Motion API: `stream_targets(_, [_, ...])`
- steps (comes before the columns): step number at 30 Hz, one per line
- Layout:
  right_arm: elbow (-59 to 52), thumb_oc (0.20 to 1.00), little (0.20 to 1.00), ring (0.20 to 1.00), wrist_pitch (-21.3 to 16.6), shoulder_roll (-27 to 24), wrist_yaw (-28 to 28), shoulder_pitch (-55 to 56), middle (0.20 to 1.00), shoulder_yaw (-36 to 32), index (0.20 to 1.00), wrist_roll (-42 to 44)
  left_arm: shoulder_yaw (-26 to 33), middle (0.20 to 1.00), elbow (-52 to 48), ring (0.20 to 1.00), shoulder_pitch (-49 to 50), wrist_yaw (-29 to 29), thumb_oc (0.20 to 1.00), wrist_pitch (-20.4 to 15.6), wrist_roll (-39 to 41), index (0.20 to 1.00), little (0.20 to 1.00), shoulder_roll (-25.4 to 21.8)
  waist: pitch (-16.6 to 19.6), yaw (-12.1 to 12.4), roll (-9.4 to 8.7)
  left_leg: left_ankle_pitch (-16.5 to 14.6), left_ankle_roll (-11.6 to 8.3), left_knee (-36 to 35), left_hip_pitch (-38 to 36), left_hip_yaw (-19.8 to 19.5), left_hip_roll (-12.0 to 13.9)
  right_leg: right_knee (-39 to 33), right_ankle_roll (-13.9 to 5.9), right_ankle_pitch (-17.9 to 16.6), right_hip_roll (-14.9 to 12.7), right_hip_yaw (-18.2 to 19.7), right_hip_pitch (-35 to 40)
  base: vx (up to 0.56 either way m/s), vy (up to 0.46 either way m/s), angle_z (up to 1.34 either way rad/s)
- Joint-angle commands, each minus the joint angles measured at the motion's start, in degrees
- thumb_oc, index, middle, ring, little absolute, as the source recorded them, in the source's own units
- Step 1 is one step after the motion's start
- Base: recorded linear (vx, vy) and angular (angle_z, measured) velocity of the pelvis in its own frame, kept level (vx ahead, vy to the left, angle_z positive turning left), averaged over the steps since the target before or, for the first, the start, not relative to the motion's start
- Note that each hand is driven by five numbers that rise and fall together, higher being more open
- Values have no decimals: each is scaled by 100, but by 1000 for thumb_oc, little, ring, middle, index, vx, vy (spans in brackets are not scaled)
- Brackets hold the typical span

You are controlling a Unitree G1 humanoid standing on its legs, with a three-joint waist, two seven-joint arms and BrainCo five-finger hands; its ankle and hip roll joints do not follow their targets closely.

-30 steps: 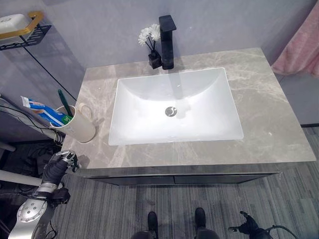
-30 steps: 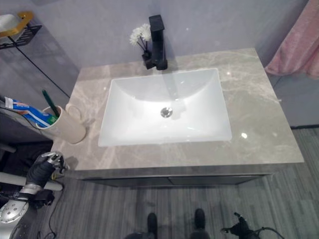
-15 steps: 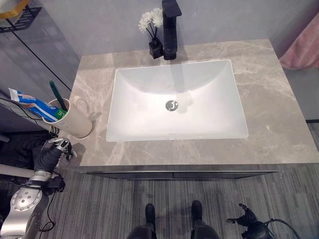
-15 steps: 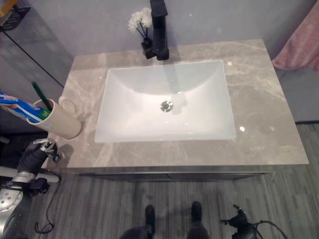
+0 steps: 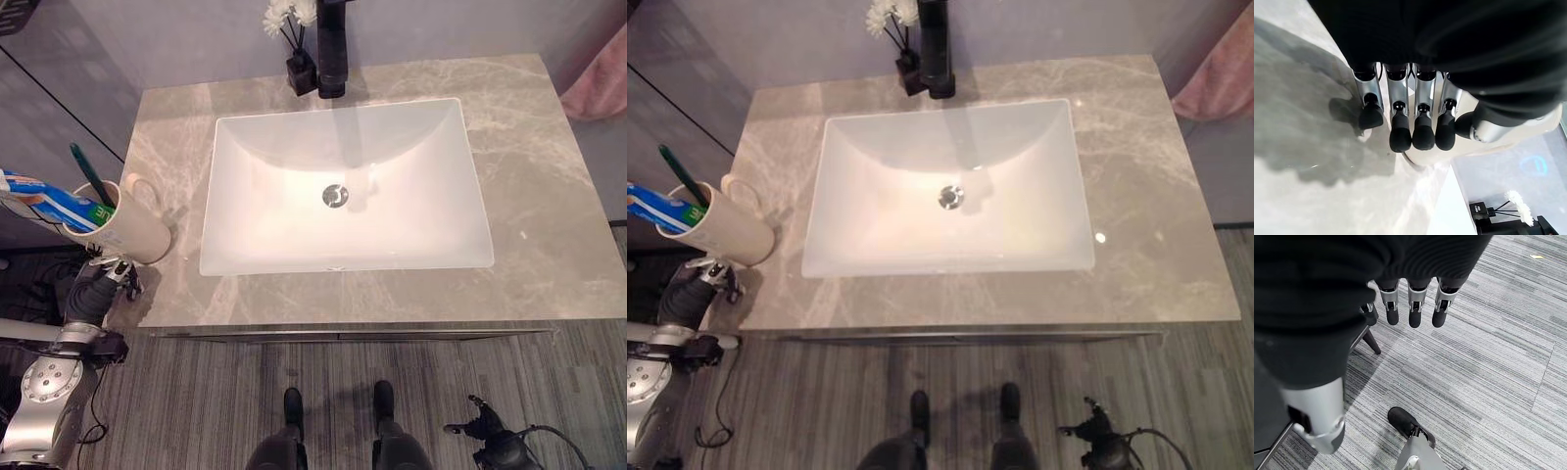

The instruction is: Put brush and paste in cup on sink, flatten towel.

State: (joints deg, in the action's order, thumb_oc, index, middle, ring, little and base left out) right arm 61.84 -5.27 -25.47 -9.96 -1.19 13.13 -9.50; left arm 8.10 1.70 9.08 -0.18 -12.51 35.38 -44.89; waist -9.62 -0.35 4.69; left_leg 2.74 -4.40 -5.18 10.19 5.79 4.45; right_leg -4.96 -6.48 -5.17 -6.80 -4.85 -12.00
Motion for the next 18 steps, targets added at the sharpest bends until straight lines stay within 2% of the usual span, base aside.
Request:
stream_targets(1, [24,1000,1000,1000,-34,-69,-172,-195,1000,239,1000,267,113,200,91,200,-244,159,200,-320,-57,200,200,-247,12,-102,-137,280,-154,18,170,7,177,-4,-279,-157,-382,27,-28,0,0,0])
stream_targets(18, [-82,1000,1000,1000,-34,-87,-210,-261,1000,348,1000,228,90,200,238,200,-652,350,200,-371,-118,200,200,-340,-132,-143,-236,306,-153,18,377,8,174,-4,-291,-220,-346,81,-287,-1,-2,-2])
